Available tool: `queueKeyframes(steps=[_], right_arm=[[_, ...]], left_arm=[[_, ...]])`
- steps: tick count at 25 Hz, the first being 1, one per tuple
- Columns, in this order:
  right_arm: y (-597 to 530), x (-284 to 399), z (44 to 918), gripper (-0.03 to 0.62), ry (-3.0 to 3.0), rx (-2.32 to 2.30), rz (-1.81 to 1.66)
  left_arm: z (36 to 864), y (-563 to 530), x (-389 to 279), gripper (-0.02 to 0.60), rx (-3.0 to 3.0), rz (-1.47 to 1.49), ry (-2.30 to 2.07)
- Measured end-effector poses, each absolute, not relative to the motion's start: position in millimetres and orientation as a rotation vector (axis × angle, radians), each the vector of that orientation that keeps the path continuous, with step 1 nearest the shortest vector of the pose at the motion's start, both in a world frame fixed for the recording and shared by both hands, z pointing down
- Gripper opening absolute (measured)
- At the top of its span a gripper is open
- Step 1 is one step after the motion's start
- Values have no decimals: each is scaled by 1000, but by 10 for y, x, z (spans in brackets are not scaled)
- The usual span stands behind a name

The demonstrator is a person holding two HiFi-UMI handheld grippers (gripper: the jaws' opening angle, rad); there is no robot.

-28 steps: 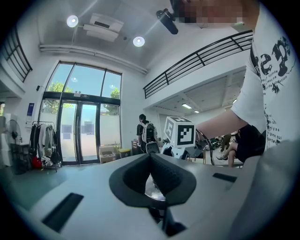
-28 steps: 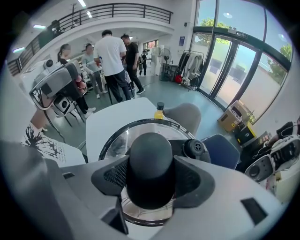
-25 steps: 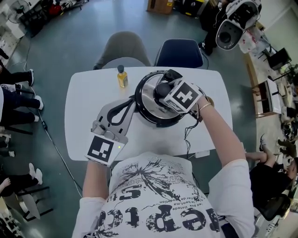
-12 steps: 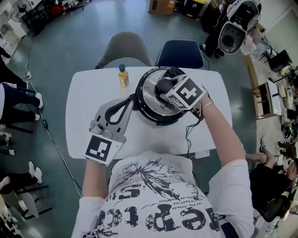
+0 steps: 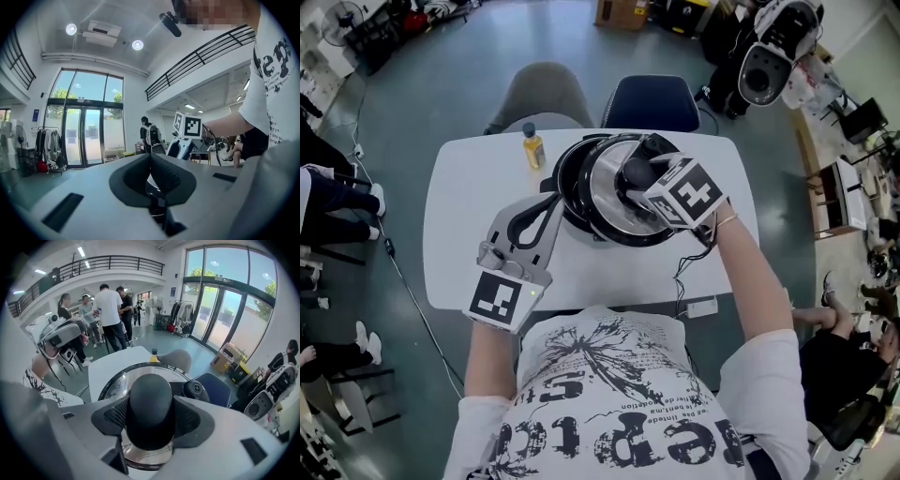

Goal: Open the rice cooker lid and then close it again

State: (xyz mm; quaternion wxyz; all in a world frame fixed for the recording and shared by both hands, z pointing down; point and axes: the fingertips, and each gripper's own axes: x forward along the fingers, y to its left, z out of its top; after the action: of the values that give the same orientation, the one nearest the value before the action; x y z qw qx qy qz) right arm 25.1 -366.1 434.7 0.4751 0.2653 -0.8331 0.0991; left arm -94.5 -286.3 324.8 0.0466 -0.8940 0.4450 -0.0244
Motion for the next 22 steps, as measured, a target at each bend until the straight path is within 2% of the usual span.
queueKeyframes(steps=[12, 22], right_arm=[[-2952, 1245, 4390, 293, -2049, 569, 262], [-2354, 1726, 4586, 293, -2058, 453, 248]], left_arm=[[3228, -2235, 33, 14, -2687, -108, 1467], [3355, -1728, 599, 14, -2649, -134, 1548]])
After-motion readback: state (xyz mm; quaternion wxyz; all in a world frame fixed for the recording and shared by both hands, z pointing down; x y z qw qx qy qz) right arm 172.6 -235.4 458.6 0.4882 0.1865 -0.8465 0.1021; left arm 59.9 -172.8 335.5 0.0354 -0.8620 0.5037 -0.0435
